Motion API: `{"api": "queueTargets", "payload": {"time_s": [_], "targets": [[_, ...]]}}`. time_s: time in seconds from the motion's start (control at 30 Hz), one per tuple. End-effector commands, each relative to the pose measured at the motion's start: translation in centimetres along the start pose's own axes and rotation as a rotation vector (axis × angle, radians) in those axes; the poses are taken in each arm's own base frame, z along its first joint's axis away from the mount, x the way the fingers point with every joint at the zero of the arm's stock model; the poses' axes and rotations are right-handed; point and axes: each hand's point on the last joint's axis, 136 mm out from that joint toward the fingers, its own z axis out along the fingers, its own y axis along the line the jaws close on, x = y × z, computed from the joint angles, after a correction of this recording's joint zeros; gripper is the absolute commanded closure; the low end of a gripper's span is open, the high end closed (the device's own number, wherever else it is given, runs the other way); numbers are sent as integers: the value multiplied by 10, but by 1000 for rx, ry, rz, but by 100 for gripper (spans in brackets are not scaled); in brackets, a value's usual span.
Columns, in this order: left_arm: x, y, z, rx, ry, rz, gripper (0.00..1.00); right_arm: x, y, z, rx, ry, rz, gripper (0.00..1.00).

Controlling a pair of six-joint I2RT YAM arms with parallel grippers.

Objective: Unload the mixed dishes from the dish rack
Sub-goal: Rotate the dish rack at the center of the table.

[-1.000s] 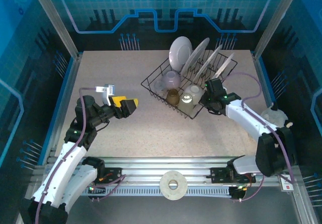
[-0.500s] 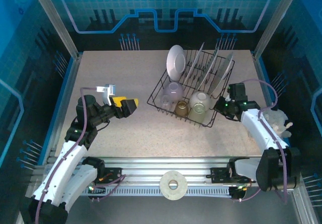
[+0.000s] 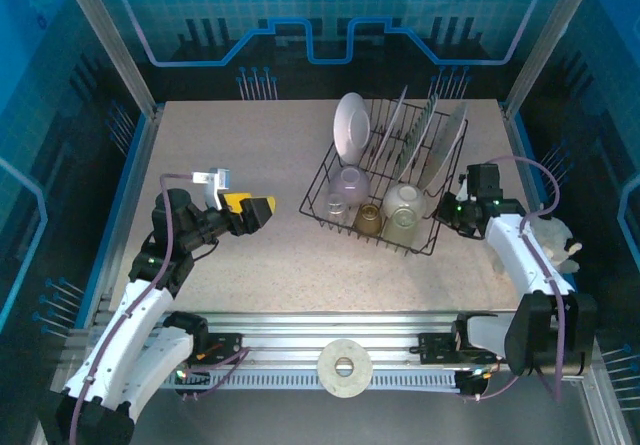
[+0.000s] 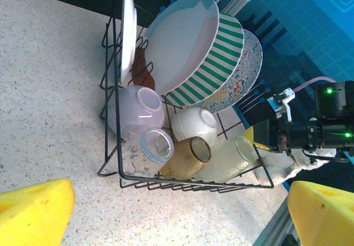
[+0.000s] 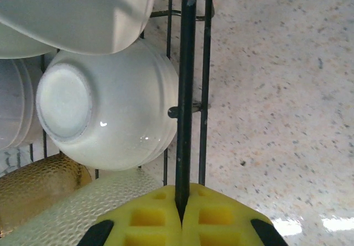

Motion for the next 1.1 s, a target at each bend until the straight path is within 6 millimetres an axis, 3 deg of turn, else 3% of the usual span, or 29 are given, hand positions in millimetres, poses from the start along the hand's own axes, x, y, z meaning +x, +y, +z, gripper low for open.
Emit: {"api": "queueTargets", "payload": {"time_s": [0.0, 0.27, 0.37, 0.47, 0.77, 1.07], "targets": [[-8, -5, -1, 2, -22, 12, 1, -37, 20, -48, -29, -154, -40, 95], [-9, -2, -2, -26, -20, 4, 1, -62, 30, -115, -1, -340, -7, 45], [-10, -2, -2, -28, -22, 0, 1, -74, 41, -134, 12, -373, -26, 36], [-12, -3, -3, -24, -26, 0, 1, -84, 51, -140, 18, -379, -35, 29], [-10, -5, -3, -12, -22, -8, 1, -123, 57, -119, 141, -357, -43, 32], [-5, -27, -3, 118, 15, 19, 1, -142, 60, -83, 186, -309, -35, 49]]}}
